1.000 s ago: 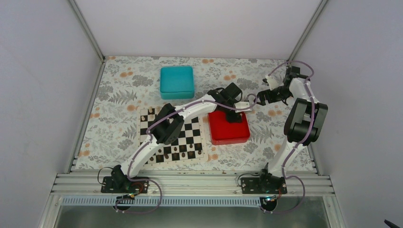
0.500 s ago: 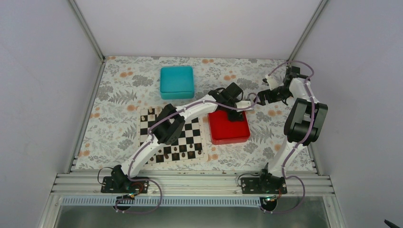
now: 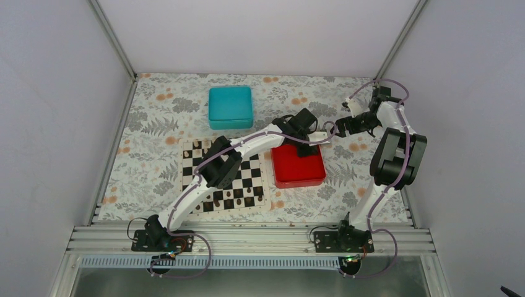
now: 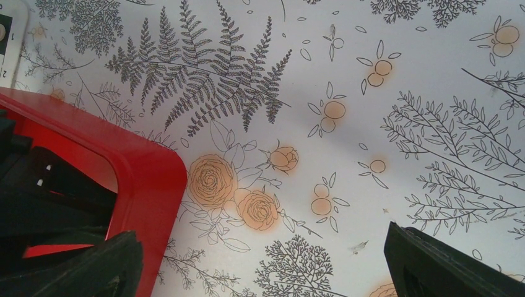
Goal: Set up the chess pieces on the board
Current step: Pick up the chess piece from the storage box, then place the chess piece on the chessboard.
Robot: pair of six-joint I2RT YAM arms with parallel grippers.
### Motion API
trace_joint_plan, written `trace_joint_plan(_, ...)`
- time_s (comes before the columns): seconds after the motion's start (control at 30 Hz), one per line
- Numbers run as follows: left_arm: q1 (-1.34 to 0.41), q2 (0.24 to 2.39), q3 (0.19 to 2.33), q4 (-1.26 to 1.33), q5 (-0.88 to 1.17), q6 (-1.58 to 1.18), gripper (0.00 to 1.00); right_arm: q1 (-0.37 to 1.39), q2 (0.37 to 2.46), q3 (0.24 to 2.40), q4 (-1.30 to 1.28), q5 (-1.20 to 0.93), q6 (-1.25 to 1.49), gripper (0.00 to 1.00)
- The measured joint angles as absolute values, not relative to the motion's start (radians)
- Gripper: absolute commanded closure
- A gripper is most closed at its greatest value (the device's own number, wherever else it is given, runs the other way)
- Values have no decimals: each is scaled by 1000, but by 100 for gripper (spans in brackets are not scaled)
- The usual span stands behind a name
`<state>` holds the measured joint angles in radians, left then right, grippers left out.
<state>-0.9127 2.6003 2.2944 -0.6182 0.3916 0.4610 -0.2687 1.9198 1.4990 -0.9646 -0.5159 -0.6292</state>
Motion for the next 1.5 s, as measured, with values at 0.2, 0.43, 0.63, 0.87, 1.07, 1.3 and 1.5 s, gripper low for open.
trace_joint_plan(0.2,-913,2600,2292,-619,371,468,86,-269,1919,1499,-965,-516,-631,0)
trace_joint_plan(0.43,-913,2543,2251,-657,352,483,86,-269,1919,1499,-965,-516,-632,0)
trace_joint_plan(0.63,-904,2270,2108,-717,315,506,85,-269,1920,1498,-965,-516,-633,0)
trace_joint_plan(0.87,-733,1784,1903,-708,256,540,84,-269,1920,1496,-965,-515,-635,0)
trace_joint_plan(1.07,-317,1507,1547,-659,243,582,83,-268,1920,1496,-966,-516,-635,0)
trace_joint_plan(1.3,13,1399,1192,-662,342,641,83,-261,1920,1496,-968,-516,-635,0)
trace_joint_plan(1.5,184,1383,1036,-604,471,670,83,-254,1925,1496,-970,-516,-635,0)
